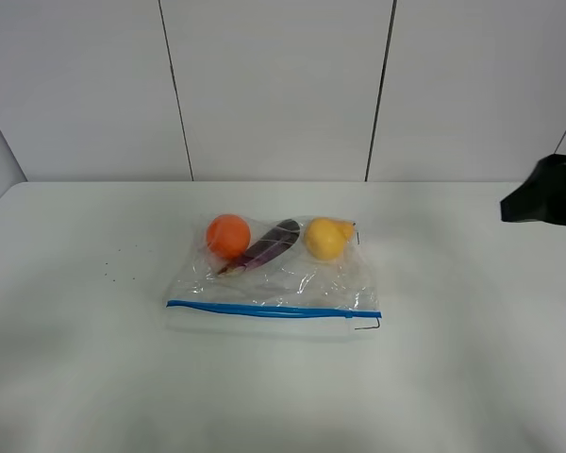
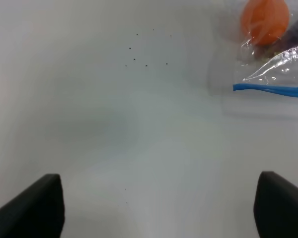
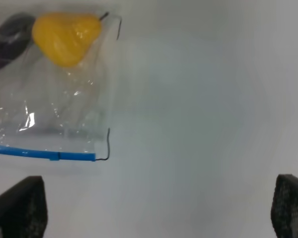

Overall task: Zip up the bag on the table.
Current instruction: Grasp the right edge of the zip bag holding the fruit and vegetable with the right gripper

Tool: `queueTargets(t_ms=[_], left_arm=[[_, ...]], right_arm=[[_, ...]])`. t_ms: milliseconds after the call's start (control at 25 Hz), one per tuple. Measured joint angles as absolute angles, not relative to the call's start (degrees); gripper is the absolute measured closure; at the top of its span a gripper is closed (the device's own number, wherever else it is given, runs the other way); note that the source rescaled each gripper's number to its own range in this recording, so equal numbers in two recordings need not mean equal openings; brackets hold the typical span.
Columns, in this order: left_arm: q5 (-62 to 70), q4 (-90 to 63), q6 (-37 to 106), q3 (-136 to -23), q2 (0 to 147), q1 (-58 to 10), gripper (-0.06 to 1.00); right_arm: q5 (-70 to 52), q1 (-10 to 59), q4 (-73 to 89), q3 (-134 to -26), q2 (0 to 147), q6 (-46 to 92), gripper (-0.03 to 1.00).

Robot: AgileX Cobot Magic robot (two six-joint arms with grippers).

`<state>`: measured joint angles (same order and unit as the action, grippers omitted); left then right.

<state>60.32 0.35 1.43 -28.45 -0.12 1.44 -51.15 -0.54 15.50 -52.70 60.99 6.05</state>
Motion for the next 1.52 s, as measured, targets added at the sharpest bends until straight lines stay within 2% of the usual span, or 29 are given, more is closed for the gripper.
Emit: queueTargets(t_ms=[240,720,960,1120,1520], left_arm=[[60.3,0.3,1.4,-28.4,-0.1,1.4,-0.06],[60.3,0.3,1.4,-28.4,-0.1,1.4,-0.06],[60.3,0.3,1.4,-28.4,-0.1,1.4,-0.06],[60.3,0.3,1.4,-28.4,-0.1,1.4,-0.06],[60.3,0.3,1.4,-28.4,-0.1,1.4,-0.06]], right_arm=[[-49.5,-0.5,25.4,-55.2,77.5,15.0,-0.02],[-48.3,-0.5,51.7,-55.3,101.0,40.9,-0.01],[-52.5,-0.5,64.2,-55.4,110.9,53.4,-0.01],[-55.6,-0.5,68.9,-55.4,115.4,59.6,-0.01],[-55.2,-0.5,72.1,-55.8,118.9,63.7,-0.01]])
